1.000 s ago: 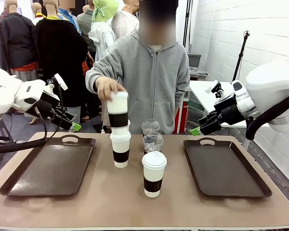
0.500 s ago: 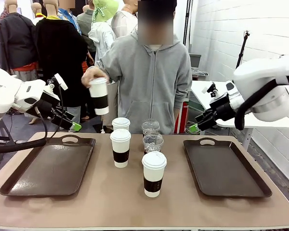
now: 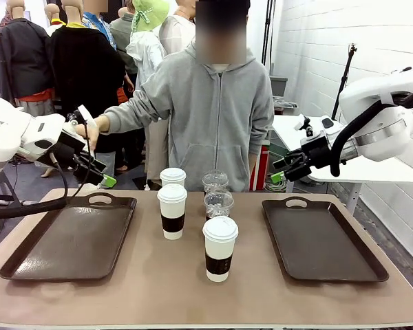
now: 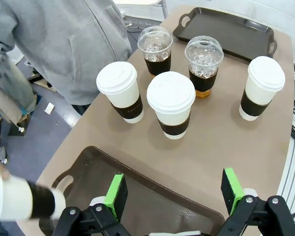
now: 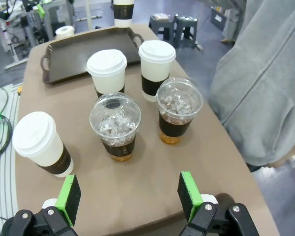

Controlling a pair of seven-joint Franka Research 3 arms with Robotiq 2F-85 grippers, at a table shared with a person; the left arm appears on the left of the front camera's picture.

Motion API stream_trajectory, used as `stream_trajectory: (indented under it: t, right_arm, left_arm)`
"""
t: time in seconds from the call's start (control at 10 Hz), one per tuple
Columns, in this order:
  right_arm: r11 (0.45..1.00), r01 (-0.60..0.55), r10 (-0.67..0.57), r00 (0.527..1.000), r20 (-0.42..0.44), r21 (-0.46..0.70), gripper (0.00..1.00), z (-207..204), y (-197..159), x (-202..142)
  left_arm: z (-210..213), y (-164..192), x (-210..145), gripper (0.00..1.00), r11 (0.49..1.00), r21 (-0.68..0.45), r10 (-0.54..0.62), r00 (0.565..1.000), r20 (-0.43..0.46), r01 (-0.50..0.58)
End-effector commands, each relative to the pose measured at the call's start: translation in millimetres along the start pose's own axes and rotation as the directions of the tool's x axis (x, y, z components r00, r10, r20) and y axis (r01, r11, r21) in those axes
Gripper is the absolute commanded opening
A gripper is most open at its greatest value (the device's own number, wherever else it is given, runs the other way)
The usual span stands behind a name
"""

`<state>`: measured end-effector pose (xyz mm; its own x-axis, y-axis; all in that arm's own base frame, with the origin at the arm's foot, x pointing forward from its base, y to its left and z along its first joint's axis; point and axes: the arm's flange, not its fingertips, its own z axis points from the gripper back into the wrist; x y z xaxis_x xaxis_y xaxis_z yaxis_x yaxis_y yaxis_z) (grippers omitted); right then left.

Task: Distribute the coffee onto the tray.
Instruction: Pick up one iced Americano and place it on the right Handle tray.

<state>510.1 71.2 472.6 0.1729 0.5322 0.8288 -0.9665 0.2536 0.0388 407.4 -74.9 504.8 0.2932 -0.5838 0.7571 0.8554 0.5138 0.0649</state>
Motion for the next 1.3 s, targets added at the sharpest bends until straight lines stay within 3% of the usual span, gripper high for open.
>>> stream_trajectory:
  t: [0.0, 0.6, 1.2]
  right_arm:
    - [1.0, -0.003, 0.003, 1.0, -0.01, -0.015, 1.0, -1, -6, 1]
    - [1.0, -0.001, 0.001, 1.0, -0.013, 0.0, 1.0, -1, -2, -1]
    - [0.998, -0.06, 0.061, 0.994, 0.087, -0.02, 1.0, -54, -76, -26]
  left_arm:
    - [-1, 4, -2, 1.0, 1.0, -0.013, -0.019, 1.0, 0.021, 0.019]
    - [-1, 4, -2, 1.0, 1.0, -0.013, -0.019, 1.0, 0.021, 0.019]
    - [-1, 4, -2, 1.0, 1.0, -0.013, -0.019, 1.0, 0.021, 0.019]
